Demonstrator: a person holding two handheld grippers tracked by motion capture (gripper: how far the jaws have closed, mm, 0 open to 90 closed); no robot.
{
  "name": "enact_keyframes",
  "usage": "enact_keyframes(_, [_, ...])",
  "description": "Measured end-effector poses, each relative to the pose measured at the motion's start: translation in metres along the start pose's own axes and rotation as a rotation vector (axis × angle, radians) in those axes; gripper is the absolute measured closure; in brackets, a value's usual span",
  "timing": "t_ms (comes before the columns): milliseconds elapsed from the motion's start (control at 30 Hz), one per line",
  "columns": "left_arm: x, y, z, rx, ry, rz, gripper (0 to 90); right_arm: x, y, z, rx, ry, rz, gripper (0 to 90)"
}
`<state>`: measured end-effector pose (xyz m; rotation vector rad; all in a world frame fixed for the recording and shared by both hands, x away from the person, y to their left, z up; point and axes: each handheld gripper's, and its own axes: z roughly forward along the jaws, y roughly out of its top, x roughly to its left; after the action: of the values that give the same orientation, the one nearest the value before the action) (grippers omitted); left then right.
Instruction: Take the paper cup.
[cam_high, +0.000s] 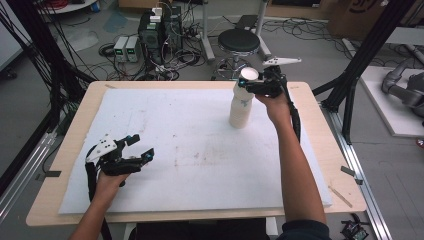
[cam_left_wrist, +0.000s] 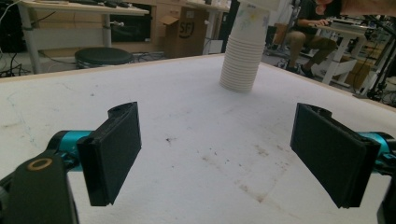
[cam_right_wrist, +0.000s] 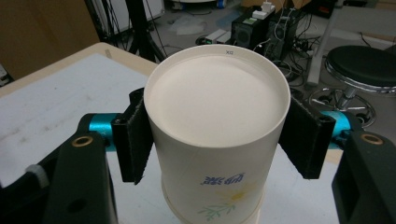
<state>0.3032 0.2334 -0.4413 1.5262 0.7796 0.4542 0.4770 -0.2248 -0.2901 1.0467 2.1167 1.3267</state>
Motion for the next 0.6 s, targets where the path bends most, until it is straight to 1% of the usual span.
enact_keyframes(100, [-0.001, 0.000, 0.000, -0.002, -0.007, -0.001, 16.3, 0.002, 0.003, -0.011, -0.017, -0.006, 0.000, 34.1])
enact_keyframes(233, [-0.001, 0.000, 0.001, 0.006, -0.012, 0.002, 16.3, 0.007, 0.007, -0.032, -0.059, -0.020, -0.040, 34.4])
enact_keyframes(300, [-0.001, 0.000, 0.001, 0.010, -0.017, -0.001, 16.3, 0.008, 0.009, -0.041, -0.077, -0.016, -0.048, 34.4])
enact_keyframes(333, [-0.002, 0.000, 0.001, 0.011, -0.017, -0.001, 16.3, 0.010, 0.009, -0.045, -0.078, -0.016, -0.041, 34.4])
enact_keyframes(400, [-0.002, 0.000, 0.001, 0.010, -0.020, 0.001, 16.3, 0.011, 0.009, -0.052, -0.075, -0.016, -0.048, 34.5])
enact_keyframes(433, [-0.002, 0.000, 0.001, 0.010, -0.020, 0.001, 16.3, 0.011, 0.009, -0.052, -0.075, -0.016, -0.048, 34.5])
enact_keyframes(467, [-0.002, 0.000, 0.001, 0.009, -0.024, -0.001, 16.3, 0.013, 0.007, -0.060, -0.073, -0.017, -0.051, 34.4])
enact_keyframes(500, [-0.002, 0.000, 0.001, 0.005, -0.024, -0.001, 16.3, 0.014, 0.007, -0.062, -0.077, -0.014, -0.053, 34.5])
enact_keyframes(567, [-0.003, 0.001, 0.000, -0.002, -0.018, -0.002, 16.3, 0.016, 0.004, -0.068, -0.065, 0.001, -0.045, 34.4])
enact_keyframes(600, [-0.003, 0.001, 0.000, -0.005, -0.026, -0.005, 16.3, 0.018, 0.003, -0.072, -0.062, 0.000, -0.057, 34.4])
